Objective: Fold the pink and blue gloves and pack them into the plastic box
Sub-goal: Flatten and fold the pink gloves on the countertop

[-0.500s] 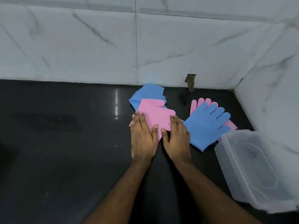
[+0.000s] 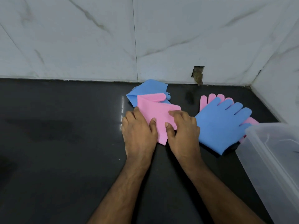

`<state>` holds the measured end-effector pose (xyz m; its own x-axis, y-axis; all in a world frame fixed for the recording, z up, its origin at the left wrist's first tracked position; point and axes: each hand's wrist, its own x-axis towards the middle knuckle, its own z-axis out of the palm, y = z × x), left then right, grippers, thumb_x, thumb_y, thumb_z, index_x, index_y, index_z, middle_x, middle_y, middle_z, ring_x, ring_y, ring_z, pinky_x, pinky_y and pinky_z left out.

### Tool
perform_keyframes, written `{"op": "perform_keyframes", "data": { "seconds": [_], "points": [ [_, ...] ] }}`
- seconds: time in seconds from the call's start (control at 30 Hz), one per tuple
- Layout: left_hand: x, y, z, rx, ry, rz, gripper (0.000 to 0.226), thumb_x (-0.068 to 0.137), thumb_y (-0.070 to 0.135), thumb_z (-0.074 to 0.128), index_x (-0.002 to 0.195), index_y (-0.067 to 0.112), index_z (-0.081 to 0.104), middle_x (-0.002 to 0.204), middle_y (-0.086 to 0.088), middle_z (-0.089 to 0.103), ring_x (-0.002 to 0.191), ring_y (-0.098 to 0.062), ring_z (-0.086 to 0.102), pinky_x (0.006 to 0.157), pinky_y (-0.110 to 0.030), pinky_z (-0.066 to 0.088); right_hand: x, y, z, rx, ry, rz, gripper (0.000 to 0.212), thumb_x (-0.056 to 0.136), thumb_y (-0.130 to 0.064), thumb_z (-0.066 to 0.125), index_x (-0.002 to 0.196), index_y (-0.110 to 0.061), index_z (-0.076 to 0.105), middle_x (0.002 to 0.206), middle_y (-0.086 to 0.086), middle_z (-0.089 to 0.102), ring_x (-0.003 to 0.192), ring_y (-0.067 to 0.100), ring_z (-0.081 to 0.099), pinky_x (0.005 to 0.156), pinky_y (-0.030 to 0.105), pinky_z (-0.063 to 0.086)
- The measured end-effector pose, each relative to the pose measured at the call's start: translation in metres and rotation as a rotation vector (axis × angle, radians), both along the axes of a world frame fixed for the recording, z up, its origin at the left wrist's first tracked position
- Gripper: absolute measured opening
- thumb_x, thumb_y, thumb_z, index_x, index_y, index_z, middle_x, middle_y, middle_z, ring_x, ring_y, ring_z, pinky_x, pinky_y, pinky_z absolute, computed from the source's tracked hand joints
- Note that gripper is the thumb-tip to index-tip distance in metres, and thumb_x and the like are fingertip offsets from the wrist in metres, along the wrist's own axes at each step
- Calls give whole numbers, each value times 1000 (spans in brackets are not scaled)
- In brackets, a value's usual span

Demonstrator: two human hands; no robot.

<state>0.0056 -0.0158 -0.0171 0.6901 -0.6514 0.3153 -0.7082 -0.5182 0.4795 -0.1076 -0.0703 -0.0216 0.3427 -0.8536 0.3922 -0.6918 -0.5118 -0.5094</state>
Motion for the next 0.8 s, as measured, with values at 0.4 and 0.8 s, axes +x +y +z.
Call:
{"op": "perform_keyframes", "data": {
  "seconds": [0.4, 0.8],
  "points": [
    [1, 66, 3, -426, 561, -207, 49, 92, 20, 63, 137, 19, 44, 114, -3, 67, 95, -20, 67, 84, -40, 59, -20, 44, 13, 133, -603, 169, 57, 86, -9, 76, 137, -21, 52, 131, -10, 53, 110, 5, 52, 83, -5, 36],
    [-13, 104, 3, -478, 730, -306, 54, 100, 67, 32, 106, 24, 64, 76, -3, 75, 58, -21, 71, 48, -27, 50, -38, 78, 22, 184, -363, 216, 13, 96, -35, 65, 99, -23, 67, 91, -9, 69, 87, 13, 65, 68, 25, 49]
  ]
}}
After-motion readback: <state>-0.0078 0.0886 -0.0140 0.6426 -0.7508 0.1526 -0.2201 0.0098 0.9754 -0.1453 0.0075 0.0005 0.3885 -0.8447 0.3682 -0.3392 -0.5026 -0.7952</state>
